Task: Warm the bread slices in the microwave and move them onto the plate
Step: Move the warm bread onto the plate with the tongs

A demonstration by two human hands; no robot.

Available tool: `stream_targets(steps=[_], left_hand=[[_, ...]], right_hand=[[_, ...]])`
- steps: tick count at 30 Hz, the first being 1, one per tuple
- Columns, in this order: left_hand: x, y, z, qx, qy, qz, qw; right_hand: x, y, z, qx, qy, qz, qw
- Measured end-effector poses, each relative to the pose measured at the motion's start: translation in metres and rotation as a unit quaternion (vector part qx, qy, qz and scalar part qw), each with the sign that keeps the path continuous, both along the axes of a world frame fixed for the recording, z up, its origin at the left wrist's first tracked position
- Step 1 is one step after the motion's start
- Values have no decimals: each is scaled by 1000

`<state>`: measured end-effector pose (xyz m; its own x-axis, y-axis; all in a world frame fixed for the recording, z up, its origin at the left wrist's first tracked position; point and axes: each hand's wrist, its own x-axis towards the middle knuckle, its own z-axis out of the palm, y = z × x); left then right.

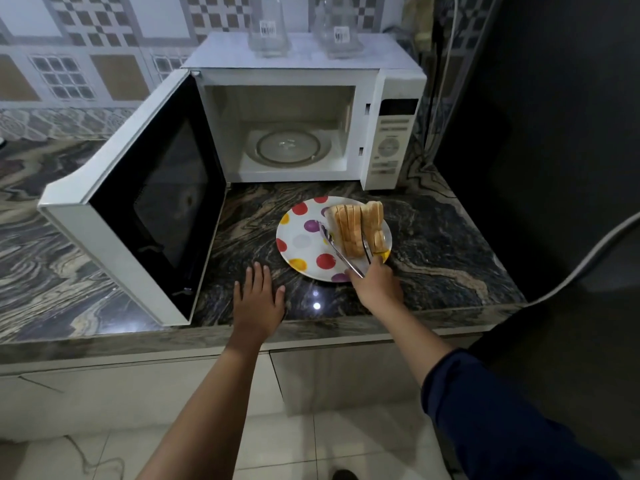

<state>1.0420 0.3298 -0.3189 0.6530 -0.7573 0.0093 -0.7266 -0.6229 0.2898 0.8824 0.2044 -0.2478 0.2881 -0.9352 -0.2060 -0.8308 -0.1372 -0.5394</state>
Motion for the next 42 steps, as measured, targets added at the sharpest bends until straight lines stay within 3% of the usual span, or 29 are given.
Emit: stream_targets(steps=[6,9,11,13,16,18,20,27,38,42], left_hand=[[-17,15,6,-1,2,-19,1000],[-26,17,15,44,2,-26,999],[-25,14,23,78,44,-42,995],[-26,10,39,49,160,-63,984],[-38,6,79,-71,352,-76,930],[-46,-3,108,-144,479,-48,864],[-50,-12,138,-210,543,-51,811],[-32,-50,215,-381,609,-100,688],[16,-120,280,-501,588,-129,621],[25,-133,284,-539,593,-121,585]], right_hand=[[-22,18,1,-20,-32,4,999],[-40,35,1,-35,-41,0,999],[-51,44,4,-42,-45,-2,998],[-60,50,13,-66,-42,0,997],[-63,51,42,-111,-98,13,989],[-62,47,65,-104,-174,54,978],[-59,44,89,-74,-232,114,963],[-31,10,146,-33,-321,183,929],[14,-86,215,-1,-323,328,888],[27,-105,215,21,-338,328,882]])
